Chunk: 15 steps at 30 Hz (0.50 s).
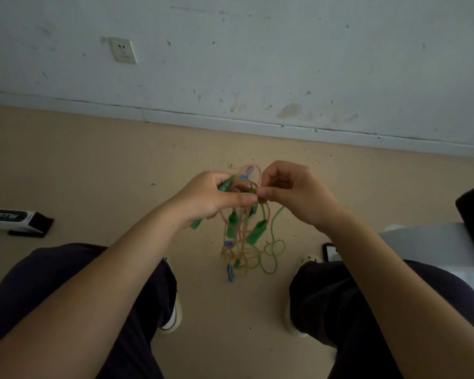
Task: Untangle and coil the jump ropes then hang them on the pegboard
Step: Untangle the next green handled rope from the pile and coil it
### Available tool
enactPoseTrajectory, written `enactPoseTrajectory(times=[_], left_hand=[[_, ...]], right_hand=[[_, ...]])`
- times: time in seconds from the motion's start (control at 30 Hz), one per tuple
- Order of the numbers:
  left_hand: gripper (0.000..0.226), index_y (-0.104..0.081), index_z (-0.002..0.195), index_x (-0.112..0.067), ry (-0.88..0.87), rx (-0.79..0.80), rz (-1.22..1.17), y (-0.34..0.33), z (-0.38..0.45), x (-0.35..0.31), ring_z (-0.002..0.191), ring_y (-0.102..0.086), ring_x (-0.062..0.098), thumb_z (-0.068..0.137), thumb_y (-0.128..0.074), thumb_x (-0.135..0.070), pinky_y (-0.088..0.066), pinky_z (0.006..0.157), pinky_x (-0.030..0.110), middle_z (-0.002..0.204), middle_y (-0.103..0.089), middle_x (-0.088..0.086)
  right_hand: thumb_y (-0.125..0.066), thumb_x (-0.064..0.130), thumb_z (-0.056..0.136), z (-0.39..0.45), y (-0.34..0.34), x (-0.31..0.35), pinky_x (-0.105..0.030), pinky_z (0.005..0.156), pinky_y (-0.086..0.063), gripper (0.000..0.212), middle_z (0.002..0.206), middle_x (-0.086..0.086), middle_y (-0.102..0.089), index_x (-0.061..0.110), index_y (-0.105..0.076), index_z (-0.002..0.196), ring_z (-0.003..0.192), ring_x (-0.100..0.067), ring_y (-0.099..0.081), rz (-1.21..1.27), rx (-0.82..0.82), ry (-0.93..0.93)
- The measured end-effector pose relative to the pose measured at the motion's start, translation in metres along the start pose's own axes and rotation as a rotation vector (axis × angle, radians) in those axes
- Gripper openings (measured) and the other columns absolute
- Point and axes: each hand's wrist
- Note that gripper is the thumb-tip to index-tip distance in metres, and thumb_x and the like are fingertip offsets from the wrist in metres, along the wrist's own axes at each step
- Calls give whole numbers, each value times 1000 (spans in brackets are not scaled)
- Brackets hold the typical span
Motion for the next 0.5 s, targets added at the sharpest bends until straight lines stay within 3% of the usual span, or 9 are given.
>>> enactPoseTrajectory(times=[0.2, 0.33, 0.5], left_hand=[[35, -72, 91, -18, 8, -94, -10, 8, 2, -3, 46, -50, -5, 72, -84, -45, -34, 42, 13, 64, -65, -19], [12, -72, 87, -24, -21, -258, -69, 12, 2, -5, 40, -40, -1, 84, -78, -33, -32, 39, 17, 54, -61, -18], [7, -72, 90, -19, -30, -253, -96, 4, 2, -5, 36, -41, -2, 90, -74, -26, -31, 37, 15, 49, -56, -18]], right_hand=[[-69, -9, 82, 0, 0, 2, -23, 78, -54, 19, 93, -10, -74, 6, -58, 82, 87, -16, -72, 97, -34, 12], [-73, -3, 82, 1, 4, 1, -31, 82, -58, 21, 88, -5, -75, 10, -57, 78, 87, -18, -73, 52, -151, -6], [-74, 11, 85, 1, 3, 0, -22, 66, -53, 12, 79, 1, -71, 13, -62, 86, 73, -13, -69, -78, -194, -26]])
Point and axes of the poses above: each hand's wrist, its own z-axis towards the middle knuckle, its own y-axis out of the back of the hand, x = y × z
